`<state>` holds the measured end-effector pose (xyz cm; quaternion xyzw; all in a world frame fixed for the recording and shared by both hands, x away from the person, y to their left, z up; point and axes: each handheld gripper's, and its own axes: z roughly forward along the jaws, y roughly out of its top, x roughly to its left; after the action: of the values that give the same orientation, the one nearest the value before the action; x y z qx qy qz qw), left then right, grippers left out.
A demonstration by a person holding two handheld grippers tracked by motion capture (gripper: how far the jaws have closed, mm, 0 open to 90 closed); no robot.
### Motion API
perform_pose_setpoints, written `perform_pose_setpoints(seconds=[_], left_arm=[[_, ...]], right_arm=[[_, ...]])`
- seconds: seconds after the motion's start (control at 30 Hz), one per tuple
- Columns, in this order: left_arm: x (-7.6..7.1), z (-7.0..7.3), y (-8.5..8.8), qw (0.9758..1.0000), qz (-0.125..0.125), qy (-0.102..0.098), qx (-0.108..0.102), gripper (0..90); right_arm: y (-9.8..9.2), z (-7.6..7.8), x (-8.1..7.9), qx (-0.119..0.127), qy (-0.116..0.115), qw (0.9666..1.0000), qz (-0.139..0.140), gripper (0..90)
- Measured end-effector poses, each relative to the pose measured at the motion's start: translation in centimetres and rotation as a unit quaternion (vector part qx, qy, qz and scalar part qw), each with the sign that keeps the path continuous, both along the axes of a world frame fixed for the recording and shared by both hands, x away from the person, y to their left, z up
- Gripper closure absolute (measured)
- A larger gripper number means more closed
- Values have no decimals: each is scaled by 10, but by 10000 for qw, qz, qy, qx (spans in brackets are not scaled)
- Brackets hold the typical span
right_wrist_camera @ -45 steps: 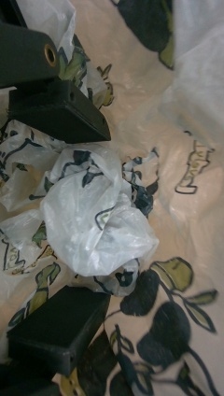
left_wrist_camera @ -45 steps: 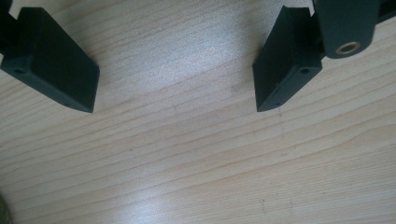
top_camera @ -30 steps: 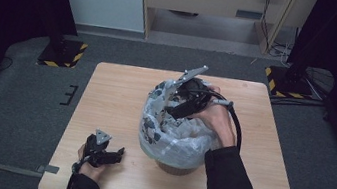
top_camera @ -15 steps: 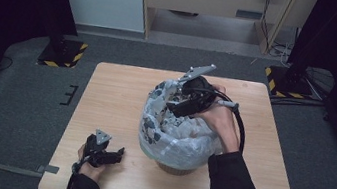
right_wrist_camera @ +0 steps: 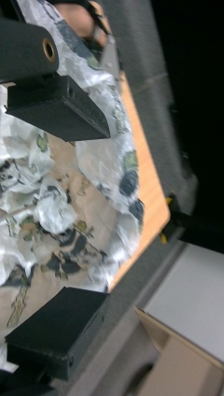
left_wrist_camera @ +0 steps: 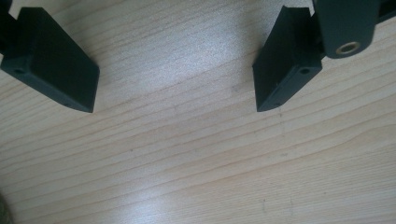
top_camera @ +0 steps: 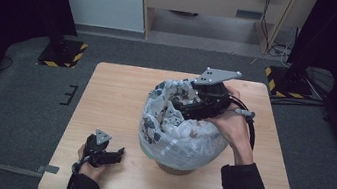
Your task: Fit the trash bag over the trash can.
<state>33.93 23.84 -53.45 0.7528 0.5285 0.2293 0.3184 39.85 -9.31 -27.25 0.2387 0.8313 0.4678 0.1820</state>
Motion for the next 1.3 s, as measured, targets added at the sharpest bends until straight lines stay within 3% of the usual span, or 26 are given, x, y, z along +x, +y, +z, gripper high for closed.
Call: perform_pose_setpoints(seconds=[0.07, 0.3, 0.33, 0.37, 0.63, 0.67, 0.7, 0.73, 0.87, 1.0, 1.3], left_arm=[[0, 0, 0, 10000, 3, -3, -8, 139], [0, 0, 0, 10000, 7, 1, -9, 139], [0, 0, 0, 10000, 8, 2, -6, 139], [0, 0, 0, 10000, 10, 1, -7, 139], [0, 0, 0, 10000, 14, 2, -7, 139], [0, 0, 0, 10000, 14, 2, -5, 139], [0, 0, 0, 10000, 17, 1, -8, 139], [0, 0, 0, 10000, 16, 2, -6, 138], [0, 0, 0, 10000, 17, 2, -6, 139], [0, 0, 0, 10000, 18, 2, -5, 138], [0, 0, 0, 10000, 26, 3, -7, 137]], right_arm=[[-8, 1, -3, 306, -170, 9992, -175, 173], [-24, 0, -12, 790, -465, 9948, -440, 166], [-31, -1, -15, 933, -589, 9922, -578, 159], [-31, -1, -15, 933, -589, 9922, -578, 159], [-55, -4, -25, 1319, -865, 9817, -1066, 129], [-60, -5, -28, 1393, -974, 9781, -1202, 121], [-60, -5, -28, 1393, -974, 9781, -1202, 121], [-65, -7, -31, 1446, -1085, 9741, -1359, 112], [-72, -10, -32, 1494, -1153, 9701, -1523, 107], [-81, -14, -35, 1600, -1265, 9638, -1717, 104], [-104, -29, -41, 1880, -1282, 9500, -2138, 79]])
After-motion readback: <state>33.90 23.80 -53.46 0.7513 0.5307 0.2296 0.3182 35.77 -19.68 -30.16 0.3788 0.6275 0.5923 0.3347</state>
